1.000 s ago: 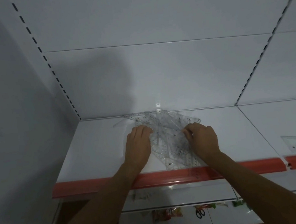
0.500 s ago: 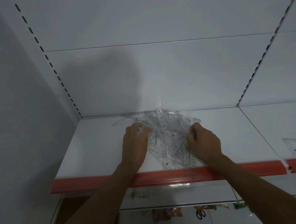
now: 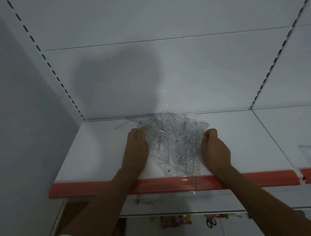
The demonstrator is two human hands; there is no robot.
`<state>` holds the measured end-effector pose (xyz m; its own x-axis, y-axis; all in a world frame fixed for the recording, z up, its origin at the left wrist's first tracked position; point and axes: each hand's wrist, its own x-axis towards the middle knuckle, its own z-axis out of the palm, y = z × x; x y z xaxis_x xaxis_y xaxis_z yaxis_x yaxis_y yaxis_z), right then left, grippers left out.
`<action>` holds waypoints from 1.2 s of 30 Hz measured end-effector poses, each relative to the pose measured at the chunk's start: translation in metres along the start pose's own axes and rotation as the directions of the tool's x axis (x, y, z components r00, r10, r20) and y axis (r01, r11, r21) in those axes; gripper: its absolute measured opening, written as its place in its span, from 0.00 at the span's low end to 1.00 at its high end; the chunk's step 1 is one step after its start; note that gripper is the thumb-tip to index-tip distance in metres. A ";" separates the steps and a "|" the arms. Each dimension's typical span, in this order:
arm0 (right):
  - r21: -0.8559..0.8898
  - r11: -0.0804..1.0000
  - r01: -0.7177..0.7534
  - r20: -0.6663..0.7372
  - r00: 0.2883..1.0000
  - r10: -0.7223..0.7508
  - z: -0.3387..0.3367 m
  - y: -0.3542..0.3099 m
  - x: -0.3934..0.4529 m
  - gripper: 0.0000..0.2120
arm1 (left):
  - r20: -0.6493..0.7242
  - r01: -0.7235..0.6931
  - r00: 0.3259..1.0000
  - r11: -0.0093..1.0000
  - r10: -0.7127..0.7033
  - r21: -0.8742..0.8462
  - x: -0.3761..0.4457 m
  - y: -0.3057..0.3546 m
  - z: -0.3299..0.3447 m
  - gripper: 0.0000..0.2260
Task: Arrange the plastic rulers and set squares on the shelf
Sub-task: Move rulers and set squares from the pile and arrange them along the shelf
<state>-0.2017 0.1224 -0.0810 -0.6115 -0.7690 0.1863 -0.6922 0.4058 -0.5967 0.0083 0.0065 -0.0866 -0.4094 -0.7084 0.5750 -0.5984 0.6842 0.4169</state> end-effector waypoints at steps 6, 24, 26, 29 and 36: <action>0.115 0.993 0.034 -0.068 0.997 -0.026 -0.001 0.003 -0.002 0.01 | -0.014 -0.019 1.000 1.000 0.019 0.024 0.001 -0.002 -0.002 0.12; 0.055 0.998 -0.025 -0.098 0.995 0.030 -0.046 -0.008 -0.004 0.17 | 0.300 0.438 0.896 0.762 -0.327 -0.478 0.072 0.079 -0.006 0.04; 0.034 0.997 -0.074 -0.139 0.987 0.078 -0.065 0.001 -0.009 0.16 | 0.387 0.456 0.881 0.707 -0.272 -0.541 0.072 0.099 0.002 0.10; -0.035 0.986 -0.162 -0.175 0.972 0.154 -0.097 0.022 -0.028 0.16 | 0.493 0.448 0.858 0.674 -0.142 -0.587 0.065 0.137 0.020 0.18; -0.069 0.929 -0.363 -0.371 0.874 0.314 -0.180 0.078 -0.117 0.24 | 0.575 0.309 0.801 0.704 0.170 -0.639 0.028 0.251 0.053 0.16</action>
<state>-0.2537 0.3330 -0.0085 -0.8938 -0.3615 0.2655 -0.4480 0.6904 -0.5680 -0.1895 0.1490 -0.0035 -0.8254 -0.5502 0.1268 -0.1074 0.3736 0.9214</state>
